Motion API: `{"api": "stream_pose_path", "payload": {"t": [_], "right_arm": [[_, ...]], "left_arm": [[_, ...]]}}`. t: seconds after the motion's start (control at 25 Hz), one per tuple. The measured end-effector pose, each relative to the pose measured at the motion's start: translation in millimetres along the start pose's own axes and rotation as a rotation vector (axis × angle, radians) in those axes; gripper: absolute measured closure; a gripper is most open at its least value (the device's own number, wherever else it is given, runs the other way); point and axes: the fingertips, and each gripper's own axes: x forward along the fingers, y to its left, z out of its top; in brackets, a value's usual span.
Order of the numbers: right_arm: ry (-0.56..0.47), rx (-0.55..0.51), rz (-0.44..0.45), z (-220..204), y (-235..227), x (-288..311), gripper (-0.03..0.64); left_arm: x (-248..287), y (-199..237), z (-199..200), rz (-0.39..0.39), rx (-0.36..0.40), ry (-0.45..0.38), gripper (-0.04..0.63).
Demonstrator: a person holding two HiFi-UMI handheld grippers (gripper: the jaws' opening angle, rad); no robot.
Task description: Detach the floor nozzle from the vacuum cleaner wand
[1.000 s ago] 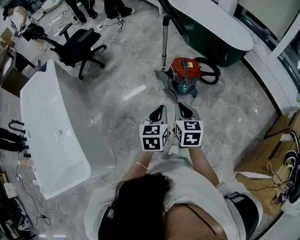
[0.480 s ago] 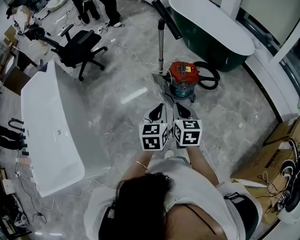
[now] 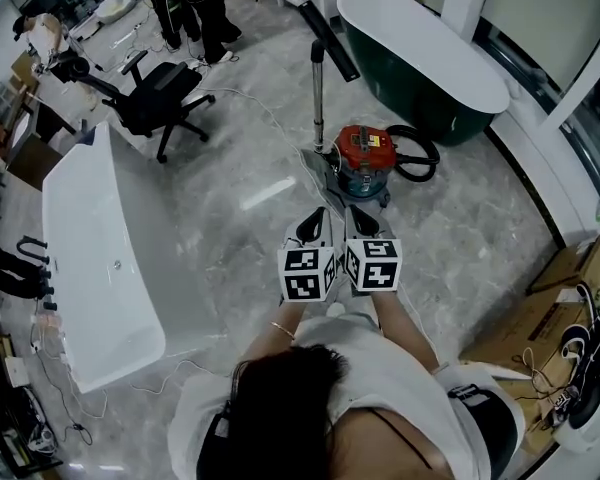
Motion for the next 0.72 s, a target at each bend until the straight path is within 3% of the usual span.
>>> {"api": "stream_pose_path", "payload": {"t": [0.48, 0.72], "right_arm": [[-0.012, -0.077, -0.030, 8.8, -15.6, 5.7, 0.601], [0.010, -0.049, -0.044, 3.5, -22.5, 8.4, 0.601]], "left_arm": [[12.5, -2.7, 7.2, 0.015, -0.009, -0.029, 0.591], [14.2, 1.2, 7.3, 0.017, -0.019, -0.023, 0.591]]}}
